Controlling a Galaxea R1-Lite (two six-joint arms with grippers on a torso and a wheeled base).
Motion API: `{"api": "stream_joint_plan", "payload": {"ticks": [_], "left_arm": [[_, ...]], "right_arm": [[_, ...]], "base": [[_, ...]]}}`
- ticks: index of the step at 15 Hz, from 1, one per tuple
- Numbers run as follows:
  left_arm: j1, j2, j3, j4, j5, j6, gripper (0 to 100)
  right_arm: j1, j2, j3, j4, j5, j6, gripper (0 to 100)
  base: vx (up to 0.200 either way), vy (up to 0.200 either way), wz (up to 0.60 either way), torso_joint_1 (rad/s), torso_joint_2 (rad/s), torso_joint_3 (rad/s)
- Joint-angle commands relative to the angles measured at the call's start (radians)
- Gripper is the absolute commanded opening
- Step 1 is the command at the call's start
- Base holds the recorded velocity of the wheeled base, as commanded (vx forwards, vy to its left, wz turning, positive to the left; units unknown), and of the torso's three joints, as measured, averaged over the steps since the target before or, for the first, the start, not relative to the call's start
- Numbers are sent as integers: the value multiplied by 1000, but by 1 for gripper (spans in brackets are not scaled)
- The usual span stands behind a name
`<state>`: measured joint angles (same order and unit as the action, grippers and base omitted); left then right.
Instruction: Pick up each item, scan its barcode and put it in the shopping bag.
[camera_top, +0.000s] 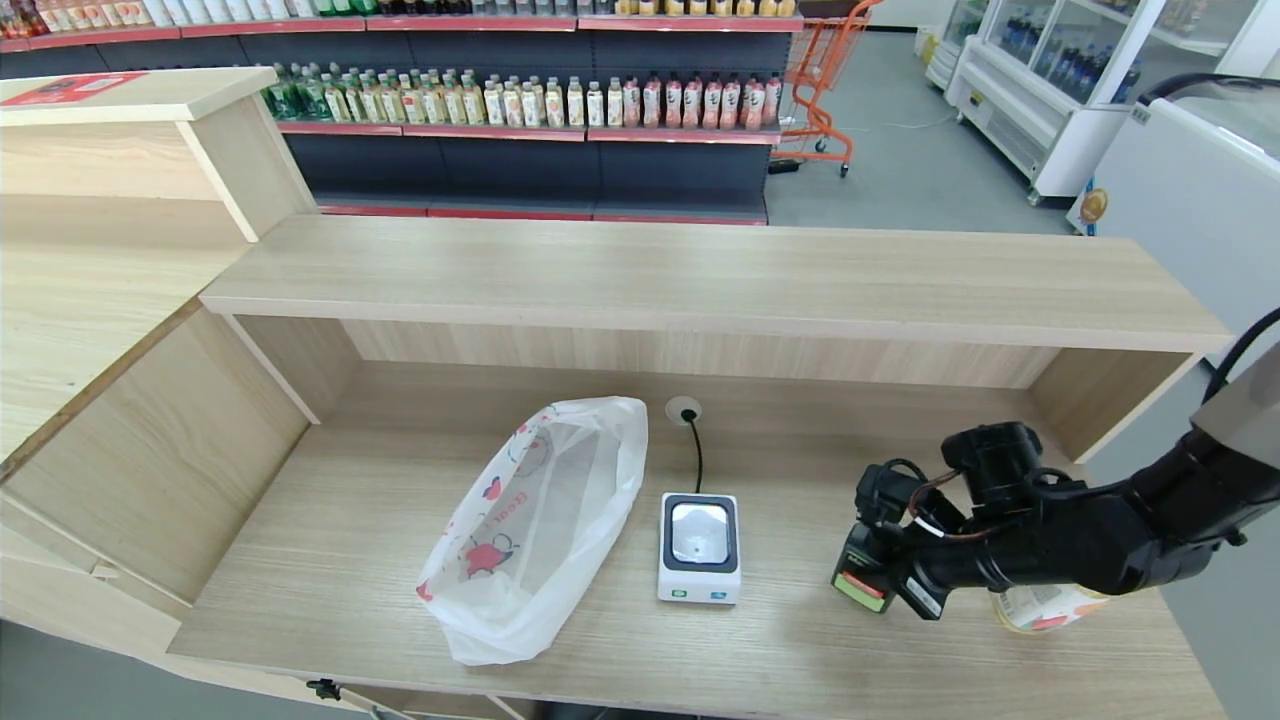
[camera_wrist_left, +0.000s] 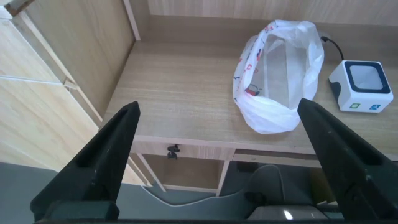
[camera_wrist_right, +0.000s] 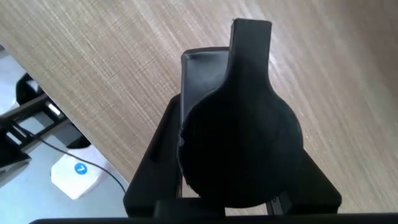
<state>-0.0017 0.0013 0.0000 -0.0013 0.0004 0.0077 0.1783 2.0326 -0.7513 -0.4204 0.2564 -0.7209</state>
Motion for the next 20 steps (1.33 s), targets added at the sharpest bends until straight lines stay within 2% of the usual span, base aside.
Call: {"api": "stream_joint_plan", "payload": {"ticks": [1,3,6,8,11,14,17,20], "left_arm": [[0,0,0,0,0,0,100],[0,0,0,0,1,0,100],[0,0,0,0,0,0,100],[0,0,0,0,1,0,100],[0,0,0,0,0,0,100],[0,0,0,0,0,0,100],[0,0,0,0,0,0,100],[0,0,0,0,1,0,100]], "right_arm": [[-37,-201,49,-1,1,115,0],[-65,-374,93,-4,1,248,0],[-155,-543,227,-3,-6,187,0],[-188,-578,296,22,-8,44,0],[-301,-618,305,104,12,-270,0],[-384,-637,306,121,64,-499,0],[-407,-635,309,207,69,-543,0],[-494,-643,309,379,84,-695,0]], "base": [[0,0,0,0,0,0],[0,0,0,0,0,0],[0,0,0,0,0,0],[0,0,0,0,0,0],[0,0,0,0,0,0],[0,0,0,0,0,0],[0,0,0,0,0,0],[0,0,0,0,0,0]]}}
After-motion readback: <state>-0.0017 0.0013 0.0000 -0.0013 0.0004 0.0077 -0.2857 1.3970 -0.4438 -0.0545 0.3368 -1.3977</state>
